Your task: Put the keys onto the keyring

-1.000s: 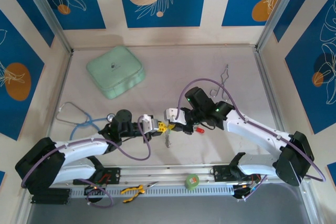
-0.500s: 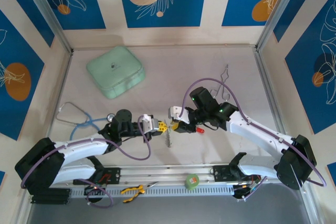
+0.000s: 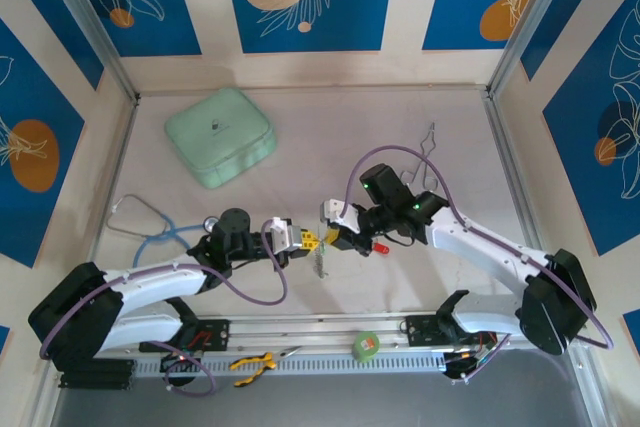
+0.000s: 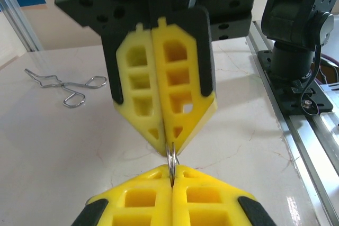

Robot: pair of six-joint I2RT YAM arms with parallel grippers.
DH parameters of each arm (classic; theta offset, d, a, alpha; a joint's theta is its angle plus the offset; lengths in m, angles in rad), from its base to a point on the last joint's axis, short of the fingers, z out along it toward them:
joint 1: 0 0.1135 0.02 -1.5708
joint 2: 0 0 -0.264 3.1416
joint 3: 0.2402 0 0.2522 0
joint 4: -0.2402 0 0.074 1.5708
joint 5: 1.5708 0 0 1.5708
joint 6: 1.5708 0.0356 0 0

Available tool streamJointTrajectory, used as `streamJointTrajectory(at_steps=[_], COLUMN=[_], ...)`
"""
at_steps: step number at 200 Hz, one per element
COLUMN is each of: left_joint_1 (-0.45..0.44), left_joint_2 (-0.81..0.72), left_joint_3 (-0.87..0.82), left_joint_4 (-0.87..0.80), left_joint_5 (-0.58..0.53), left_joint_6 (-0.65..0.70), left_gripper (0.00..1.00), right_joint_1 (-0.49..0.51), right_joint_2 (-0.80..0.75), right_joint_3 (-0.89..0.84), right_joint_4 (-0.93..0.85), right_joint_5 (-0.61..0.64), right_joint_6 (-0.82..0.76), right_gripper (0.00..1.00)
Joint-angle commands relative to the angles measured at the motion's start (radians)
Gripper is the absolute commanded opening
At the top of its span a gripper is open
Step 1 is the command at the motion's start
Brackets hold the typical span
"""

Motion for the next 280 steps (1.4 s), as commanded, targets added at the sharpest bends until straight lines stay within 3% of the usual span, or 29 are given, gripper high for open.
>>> streamJointTrajectory(at_steps=[1, 27, 62, 146, 179, 192, 207, 220, 250, 280], left_joint_1=[-0.005, -0.005, -0.005, -0.005, -0.005, -0.004, -0.004, -0.004, -0.006, -0.009], left_joint_2=[-0.003, 0.0, 0.016, 0.045, 0.053, 0.054, 0.046, 0.033, 0.004, 0.011], left_joint_3=[0.021, -0.001, -0.015, -0.02, -0.02, -0.02, -0.023, -0.023, 0.037, 0.075], left_joint_4=[0.099, 0.114, 0.152, 0.204, 0.219, 0.22, 0.202, 0.157, -0.055, -0.104], left_joint_5=[0.04, 0.032, 0.028, 0.042, 0.042, 0.032, -0.002, -0.026, -0.034, -0.03], left_joint_6=[-0.013, -0.016, -0.033, -0.063, -0.071, -0.075, -0.075, -0.057, 0.021, 0.053], left_gripper=[0.0, 0.0, 0.0, 0.0, 0.0, 0.0, 0.21, 0.26, 0.24, 0.18], right_joint_1=[-0.004, -0.009, -0.013, -0.005, -0.005, -0.005, 0.0, 0.012, 0.055, 0.095], right_joint_2=[0.02, -0.045, -0.098, -0.076, -0.076, -0.078, -0.079, -0.077, -0.045, -0.006], right_joint_3=[-0.004, -0.047, -0.1, -0.098, -0.095, -0.088, -0.067, -0.041, 0.038, 0.102], right_joint_4=[-0.008, 0.06, 0.136, 0.199, 0.198, 0.18, 0.138, 0.081, -0.063, -0.124], right_joint_5=[-0.03, -0.047, -0.09, -0.113, -0.118, -0.107, -0.067, -0.012, 0.11, 0.159], right_joint_6=[0.027, 0.029, 0.017, 0.051, 0.054, 0.052, 0.028, -0.01, -0.102, -0.129], right_gripper=[0.0, 0.25, 0.28, 0.2, 0.0, 0.0, 0.0, 0.0, 0.0, 0.0])
